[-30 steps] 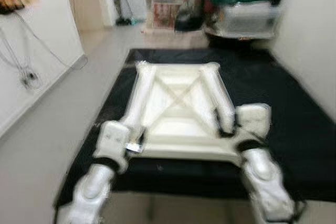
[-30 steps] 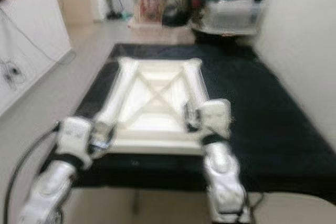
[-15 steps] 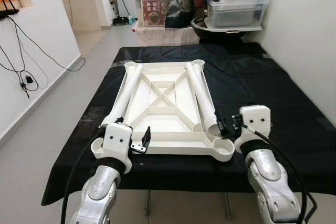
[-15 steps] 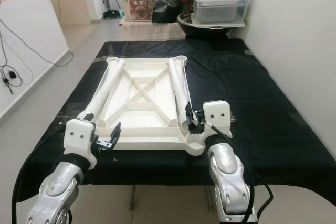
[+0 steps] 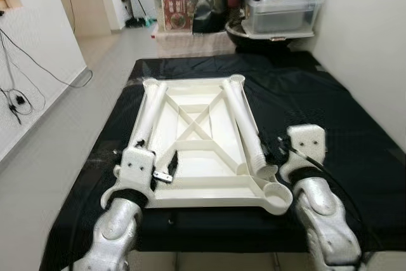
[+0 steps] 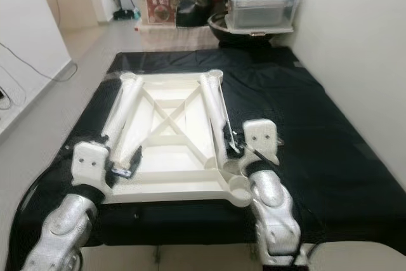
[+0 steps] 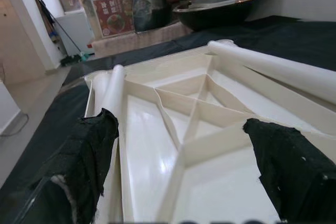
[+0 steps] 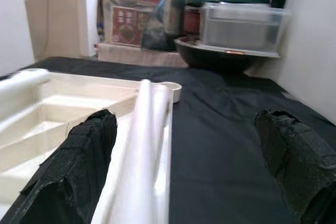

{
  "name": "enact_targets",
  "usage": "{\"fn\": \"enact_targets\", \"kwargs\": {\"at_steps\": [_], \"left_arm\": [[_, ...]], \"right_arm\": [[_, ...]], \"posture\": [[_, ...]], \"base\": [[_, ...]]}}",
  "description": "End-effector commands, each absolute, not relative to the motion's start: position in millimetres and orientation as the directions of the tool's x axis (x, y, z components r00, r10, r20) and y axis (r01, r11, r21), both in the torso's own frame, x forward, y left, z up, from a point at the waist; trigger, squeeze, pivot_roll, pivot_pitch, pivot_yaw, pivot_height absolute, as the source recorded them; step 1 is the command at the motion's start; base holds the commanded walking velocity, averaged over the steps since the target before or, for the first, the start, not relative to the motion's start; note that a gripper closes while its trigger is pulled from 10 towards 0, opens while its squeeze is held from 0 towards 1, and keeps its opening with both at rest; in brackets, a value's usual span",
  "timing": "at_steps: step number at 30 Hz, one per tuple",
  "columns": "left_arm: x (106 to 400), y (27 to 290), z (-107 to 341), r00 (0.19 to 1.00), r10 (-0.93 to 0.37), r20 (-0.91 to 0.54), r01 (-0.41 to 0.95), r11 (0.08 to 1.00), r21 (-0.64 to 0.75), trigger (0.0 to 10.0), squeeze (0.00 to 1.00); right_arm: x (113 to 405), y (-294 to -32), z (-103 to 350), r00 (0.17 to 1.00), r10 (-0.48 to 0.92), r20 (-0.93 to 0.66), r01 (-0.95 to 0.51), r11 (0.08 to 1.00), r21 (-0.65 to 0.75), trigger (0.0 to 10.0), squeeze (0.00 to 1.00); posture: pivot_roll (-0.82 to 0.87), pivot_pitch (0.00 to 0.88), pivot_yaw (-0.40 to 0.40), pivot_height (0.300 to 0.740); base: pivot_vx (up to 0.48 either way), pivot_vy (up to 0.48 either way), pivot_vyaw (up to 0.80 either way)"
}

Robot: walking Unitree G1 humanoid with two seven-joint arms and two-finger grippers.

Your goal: Building children table

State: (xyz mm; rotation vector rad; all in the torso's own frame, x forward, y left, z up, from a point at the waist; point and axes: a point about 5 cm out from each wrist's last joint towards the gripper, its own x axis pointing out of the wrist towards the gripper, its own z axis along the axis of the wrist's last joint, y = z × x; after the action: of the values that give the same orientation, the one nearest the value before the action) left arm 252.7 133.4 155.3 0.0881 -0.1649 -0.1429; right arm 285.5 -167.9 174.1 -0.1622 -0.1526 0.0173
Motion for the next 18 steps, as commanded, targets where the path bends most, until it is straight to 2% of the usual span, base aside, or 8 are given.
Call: {"fn": "enact_targets", "kwargs": {"at_steps": [1, 3, 18], "left_arm": [[253.2, 131.0, 156.8, 0.972, -0.163, 0.167, 0.149, 0.984, 0.094, 10.0, 0.0], [253.4, 130.9, 156.7, 0.972, -0.164, 0.167, 0.15, 0.984, 0.095, 10.0, 0.0], [254.2, 129.4, 155.4, 0.974, -0.155, 0.166, 0.139, 0.985, 0.103, 10.0, 0.0]], "right_arm": [[285.4, -170.6, 170.7, 0.991, 0.023, 0.135, -0.001, 0.987, -0.158, 10.0, 0.0], [285.5, -170.5, 170.7, 0.991, 0.024, 0.134, -0.003, 0.987, -0.158, 10.0, 0.0], [284.4, -171.8, 179.1, 0.99, 0.062, 0.126, -0.045, 0.989, -0.139, 10.0, 0.0]], "posture": [[-0.11, 0.0, 0.012, 0.74], [-0.11, 0.0, 0.011, 0.74], [-0.12, 0.0, 0.01, 0.74]], "base": [[0.322, 0.0, 0.0], [0.322, 0.0, 0.0], [0.0, 0.0, 0.0]]}}
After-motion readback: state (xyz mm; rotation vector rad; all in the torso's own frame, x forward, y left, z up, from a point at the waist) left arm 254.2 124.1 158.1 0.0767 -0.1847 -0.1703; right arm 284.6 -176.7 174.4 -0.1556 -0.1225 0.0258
